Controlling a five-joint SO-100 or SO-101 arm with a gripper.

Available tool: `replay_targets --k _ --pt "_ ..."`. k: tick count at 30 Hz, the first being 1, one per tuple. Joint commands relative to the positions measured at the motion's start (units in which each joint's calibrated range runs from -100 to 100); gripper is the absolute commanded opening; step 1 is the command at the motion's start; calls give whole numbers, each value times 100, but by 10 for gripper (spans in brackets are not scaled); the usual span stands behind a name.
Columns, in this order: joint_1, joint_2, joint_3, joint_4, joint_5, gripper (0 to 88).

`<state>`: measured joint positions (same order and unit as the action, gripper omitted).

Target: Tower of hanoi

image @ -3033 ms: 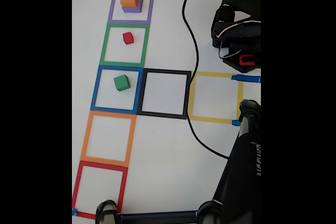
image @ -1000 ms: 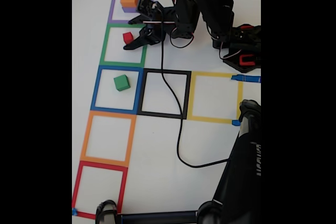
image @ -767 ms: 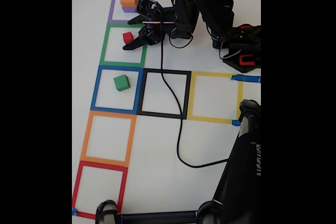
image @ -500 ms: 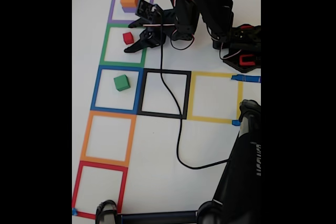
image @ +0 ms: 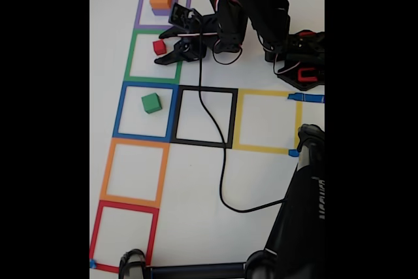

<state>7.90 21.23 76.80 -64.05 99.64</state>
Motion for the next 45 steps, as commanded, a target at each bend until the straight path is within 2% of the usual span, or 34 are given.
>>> replay_targets --k 1,7,20,24,36,40,45 --pt "-109 -12 -62 -130 36 142" --pt "-167 4 -62 -105 36 89" --pt "-282 -12 -108 -105 36 43" --pt "-368 -512 -108 324 36 36" --pt "-780 -4194 -208 4186 36 29" --pt "-972 -5535 -435 5814 36 29" --pt "-1336 -7053 -1562 8712 36 29"
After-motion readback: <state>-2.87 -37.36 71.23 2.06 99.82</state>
